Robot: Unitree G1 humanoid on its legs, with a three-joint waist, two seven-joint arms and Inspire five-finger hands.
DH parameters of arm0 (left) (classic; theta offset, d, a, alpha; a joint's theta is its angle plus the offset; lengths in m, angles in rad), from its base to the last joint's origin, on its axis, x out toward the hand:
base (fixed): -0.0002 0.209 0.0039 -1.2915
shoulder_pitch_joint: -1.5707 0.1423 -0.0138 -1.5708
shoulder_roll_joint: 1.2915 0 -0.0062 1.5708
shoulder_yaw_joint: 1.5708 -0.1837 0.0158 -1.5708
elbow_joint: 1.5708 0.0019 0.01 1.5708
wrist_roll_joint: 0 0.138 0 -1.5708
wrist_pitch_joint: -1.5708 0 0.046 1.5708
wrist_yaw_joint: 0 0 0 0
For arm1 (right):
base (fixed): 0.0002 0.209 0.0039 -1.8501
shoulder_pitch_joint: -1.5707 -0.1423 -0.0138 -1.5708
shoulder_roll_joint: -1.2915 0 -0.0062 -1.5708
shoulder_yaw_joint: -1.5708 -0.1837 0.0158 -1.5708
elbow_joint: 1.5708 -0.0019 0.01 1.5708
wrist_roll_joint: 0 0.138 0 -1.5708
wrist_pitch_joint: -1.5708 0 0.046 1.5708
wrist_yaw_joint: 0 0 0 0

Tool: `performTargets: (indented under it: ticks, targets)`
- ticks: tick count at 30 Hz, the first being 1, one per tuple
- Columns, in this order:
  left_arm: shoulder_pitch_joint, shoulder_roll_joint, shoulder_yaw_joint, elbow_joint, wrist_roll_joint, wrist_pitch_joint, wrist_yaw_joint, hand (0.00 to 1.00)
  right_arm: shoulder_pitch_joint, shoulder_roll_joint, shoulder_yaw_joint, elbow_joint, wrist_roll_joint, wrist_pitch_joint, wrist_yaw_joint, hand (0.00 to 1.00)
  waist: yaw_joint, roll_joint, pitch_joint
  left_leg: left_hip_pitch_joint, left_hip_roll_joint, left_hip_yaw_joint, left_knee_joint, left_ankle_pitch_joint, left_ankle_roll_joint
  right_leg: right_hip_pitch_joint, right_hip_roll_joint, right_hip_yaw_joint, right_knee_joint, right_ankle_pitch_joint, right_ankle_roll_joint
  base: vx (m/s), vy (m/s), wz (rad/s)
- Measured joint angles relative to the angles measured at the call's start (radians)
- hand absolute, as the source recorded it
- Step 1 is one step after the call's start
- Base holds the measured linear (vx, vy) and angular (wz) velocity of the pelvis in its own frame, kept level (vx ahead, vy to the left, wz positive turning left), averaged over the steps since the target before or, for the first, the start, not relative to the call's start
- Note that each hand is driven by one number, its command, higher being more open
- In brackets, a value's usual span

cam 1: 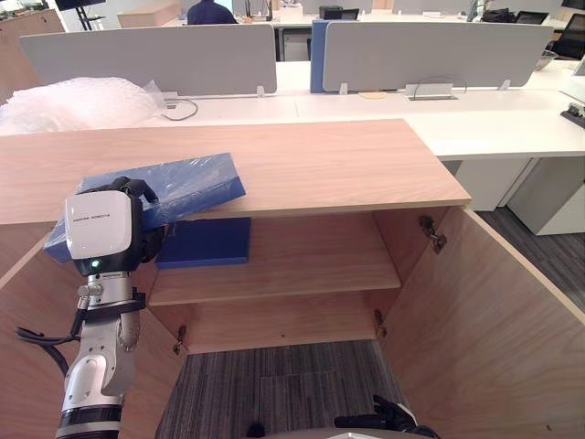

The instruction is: Walk over to the cabinet, pick up the folder, carry it to the office cabinet, place the folder inside the office cabinet, then close the office cabinet door

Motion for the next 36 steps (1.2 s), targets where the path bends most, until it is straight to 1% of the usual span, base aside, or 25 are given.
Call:
performTargets:
  ticks: [1,3,4,5,6,8,9,10,11,12,13,15,16,18,21,24,28,29,31,33,35,36]
  targets:
    - [0.002,-0.017,0.002,-0.019,-0.002,0.006,-0.01,0.0,0.0,0.0,-0.001,0.0,0.0,0.0,0.0,1.0,0.0,-0.001,0.0,0.0,0.0,0.0,0.0,0.0,0.0,0.0,-0.001,0.0,0.0,0.0,0.0,0.0,0.0,0.0]
    - [0.032,-0.091,0.006,-0.123,-0.063,0.008,-0.046,0.0,0.002,0.0,-0.001,0.002,0.0,0.001,0.0,1.0,0.0,-0.007,-0.001,-0.002,-0.002,0.0,0.0,0.0,0.0,-0.002,-0.005,0.0,0.001,0.0,0.0,0.0,0.0,0.0]
    - [0.069,-0.133,0.002,-0.218,-0.1,0.005,-0.07,0.0,0.003,0.001,-0.001,0.004,0.0,0.001,0.0,1.0,0.0,-0.013,-0.005,-0.007,-0.003,0.0,0.001,0.0,0.0,-0.007,-0.008,0.0,0.001,0.0,0.0,0.0,0.0,0.0]
    - [0.104,-0.164,-0.008,-0.301,-0.18,-0.023,-0.098,0.0,0.003,0.001,-0.001,0.004,0.001,0.004,0.0,1.0,0.001,-0.016,-0.007,-0.011,-0.003,0.0,0.001,0.001,0.001,-0.011,-0.008,0.0,0.002,0.001,0.0,0.0,0.0,0.0]
    - [0.117,-0.172,-0.012,-0.332,-0.235,-0.045,-0.112,0.0,0.003,0.001,-0.001,0.005,0.001,0.006,0.0,1.0,0.001,-0.017,-0.008,-0.012,-0.003,0.0,0.002,0.001,0.001,-0.012,-0.008,0.001,0.003,0.001,0.0,0.0,0.0,0.0]
    - [0.139,-0.184,-0.033,-0.417,-0.436,-0.101,-0.172,0.0,0.002,-0.001,0.005,0.001,0.001,0.009,0.001,1.0,0.002,-0.015,-0.012,-0.012,-0.003,0.0,0.005,0.003,0.003,-0.013,-0.007,0.001,0.006,0.002,0.0,0.0,0.0,0.0]
    - [0.15,-0.189,-0.033,-0.446,-0.609,-0.133,-0.22,0.0,0.006,-0.003,0.027,-0.019,0.003,0.01,0.001,1.0,0.001,-0.011,-0.015,-0.013,-0.001,0.0,0.005,0.004,0.004,-0.016,-0.006,0.003,0.007,0.003,-0.001,0.0,0.0,0.0]
    - [0.157,-0.191,-0.032,-0.458,-0.705,-0.148,-0.245,0.0,0.013,-0.006,0.047,-0.042,0.009,0.012,0.002,1.0,-0.001,-0.009,-0.014,-0.013,0.0,0.0,0.006,0.005,0.005,-0.017,-0.004,0.003,0.008,0.005,-0.003,0.0,0.0,0.0]
    - [0.177,-0.196,-0.03,-0.486,-0.91,-0.169,-0.305,0.0,0.041,-0.008,0.082,-0.112,0.014,0.013,0.003,1.0,-0.01,-0.005,-0.012,-0.014,0.002,0.0,0.006,0.006,0.006,-0.019,0.001,0.003,0.013,0.007,-0.007,0.0,0.0,0.0]
    - [0.202,-0.208,-0.028,-0.521,-1.07,-0.18,-0.349,0.0,0.081,-0.006,0.107,-0.204,0.036,0.014,0.005,1.0,-0.019,-0.005,-0.011,-0.017,0.005,0.0,0.006,0.006,0.007,-0.025,0.002,0.005,0.017,0.009,-0.011,0.0,0.0,0.0]
    - [0.215,-0.218,-0.023,-0.541,-1.129,-0.185,-0.364,0.0,0.099,-0.005,0.119,-0.25,0.06,0.014,0.006,1.0,-0.024,-0.005,-0.011,-0.02,0.007,0.001,0.006,0.006,0.007,-0.03,0.002,0.006,0.019,0.01,-0.012,-0.03,0.026,-0.1]
    - [0.254,-0.267,0.019,-0.613,-1.292,-0.21,-0.409,0.0,0.192,0.022,0.117,-0.484,0.13,0.012,0.006,1.0,-0.03,-0.004,-0.01,-0.031,0.014,0.014,0.006,0.006,0.007,-0.053,0.004,0.022,0.026,0.012,-0.015,-0.03,0.032,-0.17]
    - [0.262,-0.282,0.031,-0.627,-1.327,-0.215,-0.416,0.0,0.22,0.031,0.115,-0.549,0.137,0.011,0.004,1.0,-0.033,-0.002,-0.009,-0.031,0.014,0.015,0.006,0.006,0.007,-0.053,0.004,0.023,0.026,0.012,-0.015,-0.03,0.019,-0.09]
    - [0.297,-0.349,0.074,-0.68,-1.438,-0.238,-0.424,0.0,0.308,0.078,0.102,-0.752,0.171,-0.007,-0.024,1.0,-0.046,0.0,-0.008,-0.029,0.013,0.015,0.006,0.006,0.008,-0.052,0.004,0.023,0.028,0.012,-0.015,0.0,0.0,0.0]
    - [0.305,-0.395,0.091,-0.697,-1.503,-0.258,-0.416,0.0,0.318,0.114,0.086,-0.822,0.21,-0.016,-0.058,1.0,-0.049,0.0,-0.008,-0.027,0.013,0.015,0.006,0.006,0.008,-0.051,0.003,0.023,0.028,0.011,-0.014,0.0,0.0,0.0]
    - [0.333,-0.436,0.076,-0.713,-1.515,-0.259,-0.396,0.0,0.353,0.12,0.09,-0.982,0.25,-0.011,-0.098,1.0,-0.049,0.0,-0.008,-0.024,0.013,0.015,0.006,0.008,0.01,-0.049,0.003,0.024,0.029,0.012,-0.014,0.0,0.0,0.0]
    - [0.372,-0.46,-0.018,-0.721,-1.497,-0.25,-0.378,0.0,0.365,0.123,0.093,-1.235,0.239,-0.012,-0.156,1.0,-0.052,0.001,-0.008,-0.02,0.013,0.018,0.006,0.008,0.01,-0.048,0.003,0.027,0.03,0.012,-0.013,0.0,0.001,-0.01]
    - [0.373,-0.465,-0.041,-0.722,-1.471,-0.242,-0.378,0.0,0.359,0.122,0.097,-1.307,0.212,-0.017,-0.182,1.0,-0.052,0.001,-0.008,-0.02,0.013,0.019,0.006,0.008,0.01,-0.048,0.003,0.027,0.03,0.013,-0.012,0.0,0.0,0.0]
    - [0.373,-0.464,-0.057,-0.722,-1.428,-0.232,-0.376,0.0,0.33,0.116,0.104,-1.389,0.178,-0.03,-0.215,1.0,-0.056,0.001,-0.008,-0.018,0.014,0.021,0.006,0.008,0.01,-0.048,0.005,0.029,0.03,0.013,-0.011,0.0,0.0,-0.02]
    - [0.372,-0.462,-0.073,-0.722,-1.389,-0.224,-0.374,0.0,0.265,0.112,0.114,-1.44,0.118,-0.047,-0.249,1.0,-0.063,0.001,-0.008,-0.017,0.014,0.024,0.006,0.008,0.01,-0.049,0.006,0.033,0.031,0.014,-0.01,0.0,0.0,-0.04]
    - [0.363,-0.446,-0.082,-0.721,-1.369,-0.209,-0.382,0.0,0.185,0.112,0.13,-1.472,0.088,-0.05,-0.26,1.0,-0.073,0.002,-0.009,-0.016,0.014,0.024,0.006,0.008,0.01,-0.049,0.006,0.033,0.031,0.014,-0.009,0.0,0.0,0.0]
    - [0.355,-0.425,-0.086,-0.717,-1.359,-0.208,-0.395,0.0,0.143,0.109,0.14,-1.483,0.089,-0.063,-0.253,1.0,-0.075,0.003,-0.01,-0.016,0.014,0.025,0.006,0.008,0.01,-0.049,0.006,0.034,0.032,0.014,-0.009,0.0,0.0,0.0]
